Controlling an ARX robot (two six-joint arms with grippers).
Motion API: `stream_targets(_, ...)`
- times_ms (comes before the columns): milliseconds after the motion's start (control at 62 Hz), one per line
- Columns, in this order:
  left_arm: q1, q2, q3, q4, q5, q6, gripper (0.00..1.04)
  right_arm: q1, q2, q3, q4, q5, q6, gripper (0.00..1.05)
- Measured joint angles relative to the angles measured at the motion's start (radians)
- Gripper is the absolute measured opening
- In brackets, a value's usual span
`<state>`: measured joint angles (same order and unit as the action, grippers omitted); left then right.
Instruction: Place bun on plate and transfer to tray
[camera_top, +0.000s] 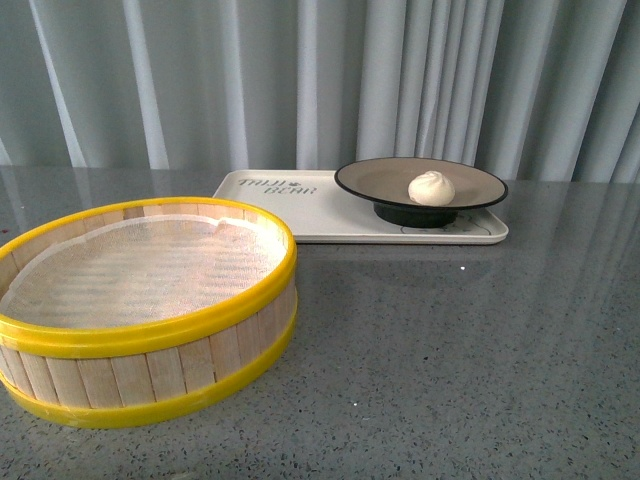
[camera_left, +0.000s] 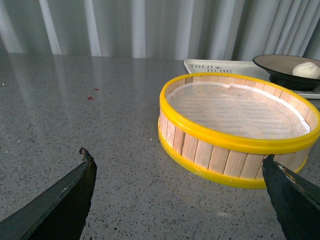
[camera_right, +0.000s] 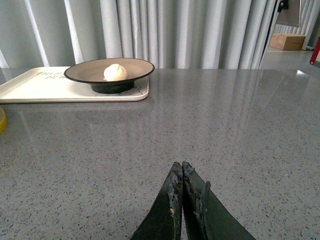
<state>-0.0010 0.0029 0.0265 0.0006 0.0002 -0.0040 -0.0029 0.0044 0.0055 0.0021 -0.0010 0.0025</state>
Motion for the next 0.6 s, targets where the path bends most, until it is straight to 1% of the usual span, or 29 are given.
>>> stream_targets(145,0.000,0.000,0.000,0.000,0.000,0.000,0.98,0.000,-0.001,0.000,-0.002,0.000,0.000,0.02)
stream_targets(177,0.000,0.000,0.000,0.000,-0.001,0.000,0.98,0.000,-0.001,0.000,-0.002,0.000,-0.001,0.06)
stream_targets(210,0.000,0.000,0.000,0.000,0.000,0.000,0.98,0.000,-0.001,0.000,-0.002,0.000,-0.001,0.11)
stream_targets(258,0.000,0.000,0.000,0.000,0.000,0.000,0.98,0.000,-0.001,0.000,-0.002,0.000,-0.001,0.22)
stream_targets(306,0.000,0.000,0.000,0.000,0.000,0.000,0.98,0.000,-0.001,0.000,-0.002,0.000,-0.001,0.29)
stream_targets(338,0.000,0.000,0.000,0.000,-0.001,0.000,0.98,0.000,-0.001,0.000,-0.002,0.000,-0.001,0.36)
stream_targets(451,0.000,0.000,0.000,0.000,-0.001,0.000,0.98,0.000,-0.001,0.000,-0.002,0.000,-0.001,0.54)
stream_targets(500,0.000,0.000,0.000,0.000,-0.001,0.000,0.98,0.000,-0.001,0.000,-0.002,0.000,-0.001,0.65)
stream_targets(516,0.000,0.000,0.000,0.000,0.000,0.000,0.98,0.000,-0.001,0.000,-0.002,0.000,-0.001,0.66)
stream_targets(564,0.000,0.000,0.000,0.000,-0.001,0.000,0.98,0.000,-0.001,0.000,-0.002,0.000,-0.001,0.77)
stream_targets(596,0.000,0.000,0.000,0.000,-0.001,0.000,0.98,0.000,-0.001,0.000,-0.002,0.000,-0.001,0.82)
